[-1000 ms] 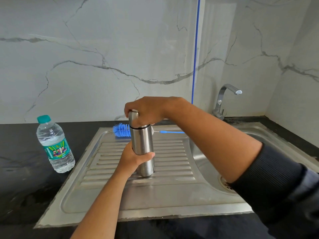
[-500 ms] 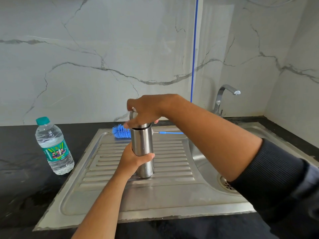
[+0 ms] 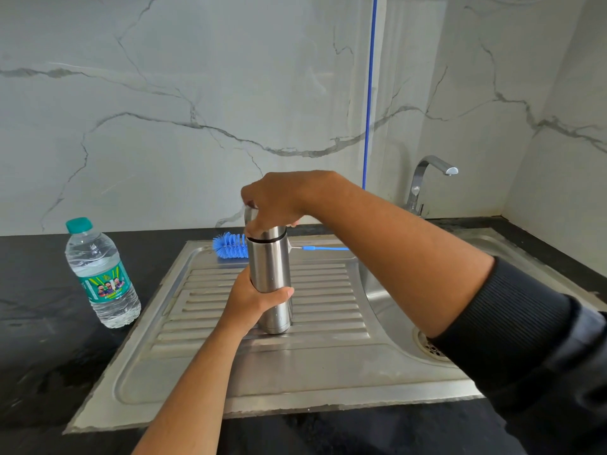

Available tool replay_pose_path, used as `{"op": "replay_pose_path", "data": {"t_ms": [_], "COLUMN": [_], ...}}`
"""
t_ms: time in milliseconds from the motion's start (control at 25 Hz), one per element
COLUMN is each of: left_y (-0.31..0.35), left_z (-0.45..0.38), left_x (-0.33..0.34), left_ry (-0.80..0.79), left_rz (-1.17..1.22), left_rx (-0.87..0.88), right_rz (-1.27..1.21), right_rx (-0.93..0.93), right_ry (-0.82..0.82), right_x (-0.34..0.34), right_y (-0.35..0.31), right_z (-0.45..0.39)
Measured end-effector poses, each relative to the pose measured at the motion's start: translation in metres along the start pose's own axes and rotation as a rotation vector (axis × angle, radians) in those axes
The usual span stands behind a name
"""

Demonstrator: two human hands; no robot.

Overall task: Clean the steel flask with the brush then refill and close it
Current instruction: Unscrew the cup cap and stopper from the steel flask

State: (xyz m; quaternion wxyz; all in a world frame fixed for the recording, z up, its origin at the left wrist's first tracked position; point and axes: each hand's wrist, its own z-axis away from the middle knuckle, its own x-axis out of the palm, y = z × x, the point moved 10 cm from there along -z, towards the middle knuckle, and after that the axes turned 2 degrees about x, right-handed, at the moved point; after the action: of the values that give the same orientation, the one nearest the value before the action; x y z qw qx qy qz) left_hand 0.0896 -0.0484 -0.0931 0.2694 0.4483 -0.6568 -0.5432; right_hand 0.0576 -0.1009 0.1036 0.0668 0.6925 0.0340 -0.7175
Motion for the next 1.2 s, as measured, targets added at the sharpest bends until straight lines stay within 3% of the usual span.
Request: {"op": "replay_pose_path", "data": {"t_ms": [120, 280, 480, 680, 800, 880, 1000, 1200], "left_y": [0.002, 0.001, 0.000, 0.002, 0.001, 0.001, 0.001, 0.003], "left_z": [0.001, 0.000, 0.000, 0.000, 0.000, 0.000, -0.001, -0.002], "left_x": [0.000, 0.000, -0.001, -0.001, -0.002, -0.003, -0.007, -0.020], "left_ry": [0.007, 0.009, 0.008, -0.008, -0.001, 0.013, 0.037, 0.094], "left_rz": [0.002, 0.011, -0.001, -0.020, -0.018, -0.019, -0.008, -0.021], "left_rx": [-0.002, -0.004, -0.011, -0.011, -0.013, -0.014, -0.012, -0.003], "right_rz": [-0.059, 0.097, 0.019, -0.317, -0.743, -0.984, -1.170, -1.071], "right_rx": [-0.074, 0.069, 0.001, -0.044, 0.002, 0.077, 0.260, 0.500], "right_ry": [-0.092, 0.017, 0.034, 0.338, 0.601, 0.717, 0.691, 0.528], "right_x": [-0.001, -0.004, -0.005, -0.044, -0.053, -0.023, 0.061, 0.164], "right_y": [-0.006, -0.001, 0.005, 0.029, 0.070, 0.103, 0.140, 0.152], "right_z": [0.004, 0.002, 0.001, 0.017, 0.047, 0.065, 0.078, 0.095]}}
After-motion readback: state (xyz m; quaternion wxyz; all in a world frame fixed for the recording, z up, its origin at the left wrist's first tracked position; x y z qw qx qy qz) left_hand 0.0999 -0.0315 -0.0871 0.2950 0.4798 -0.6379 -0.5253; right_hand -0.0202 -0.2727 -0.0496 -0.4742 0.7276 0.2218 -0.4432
